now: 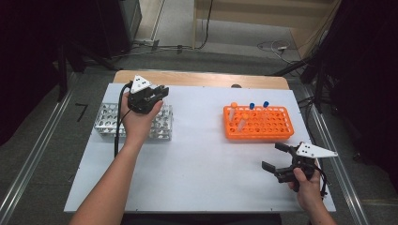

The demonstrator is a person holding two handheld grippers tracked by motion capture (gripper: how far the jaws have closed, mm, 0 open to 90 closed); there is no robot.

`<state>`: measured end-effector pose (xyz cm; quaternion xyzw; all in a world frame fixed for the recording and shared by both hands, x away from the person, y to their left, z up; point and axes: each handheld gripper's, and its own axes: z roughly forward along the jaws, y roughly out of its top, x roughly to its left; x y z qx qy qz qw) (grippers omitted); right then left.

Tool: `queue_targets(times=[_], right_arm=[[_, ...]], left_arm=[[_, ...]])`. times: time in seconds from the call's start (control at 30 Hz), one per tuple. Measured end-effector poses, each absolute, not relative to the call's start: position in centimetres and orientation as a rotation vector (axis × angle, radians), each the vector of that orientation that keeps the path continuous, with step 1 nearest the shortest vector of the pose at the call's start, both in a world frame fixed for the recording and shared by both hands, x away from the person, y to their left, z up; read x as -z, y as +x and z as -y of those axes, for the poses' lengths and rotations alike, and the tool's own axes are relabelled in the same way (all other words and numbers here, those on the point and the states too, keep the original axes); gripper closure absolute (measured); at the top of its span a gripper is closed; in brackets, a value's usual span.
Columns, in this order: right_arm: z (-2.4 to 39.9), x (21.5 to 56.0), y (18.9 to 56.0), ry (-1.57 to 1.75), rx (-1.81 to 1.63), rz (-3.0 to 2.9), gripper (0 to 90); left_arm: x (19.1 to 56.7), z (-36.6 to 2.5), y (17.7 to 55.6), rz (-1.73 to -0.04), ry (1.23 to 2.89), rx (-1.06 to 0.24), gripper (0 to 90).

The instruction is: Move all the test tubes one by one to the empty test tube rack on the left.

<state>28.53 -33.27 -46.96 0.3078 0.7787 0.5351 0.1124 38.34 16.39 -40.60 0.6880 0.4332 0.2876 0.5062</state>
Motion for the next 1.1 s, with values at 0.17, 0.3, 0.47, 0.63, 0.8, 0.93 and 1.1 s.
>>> queue_targets(times=[0.17,0.3,0.47,0.63,0.8,0.93,1.1], right_arm=[[33.3,47.0,28.5,0.907,-1.572,-2.284,0.0],[33.4,46.9,28.5,0.91,-1.575,-2.278,0.0],[33.4,47.0,28.5,0.905,-1.573,-2.279,0.0],[33.3,47.0,28.5,0.908,-1.568,-2.283,0.0],[33.3,47.0,28.6,0.909,-1.566,-2.283,0.0],[33.3,47.0,28.5,0.909,-1.564,-2.283,0.0],[33.3,47.1,28.6,0.909,-1.56,-2.284,0.0]], left_arm=[[41.0,-16.0,38.6,-1.062,1.683,-0.696,75.9],[41.3,-15.8,38.7,-1.08,1.696,-0.701,75.9],[41.8,-15.6,38.9,-1.106,1.709,-0.699,75.9],[42.8,-15.7,39.0,-1.155,1.696,-0.672,75.8],[43.5,-15.7,39.1,-1.173,1.696,-0.648,75.7],[43.6,-15.6,39.1,-1.193,1.705,-0.635,75.6],[43.9,-15.5,39.1,-1.219,1.758,-0.602,75.1]])
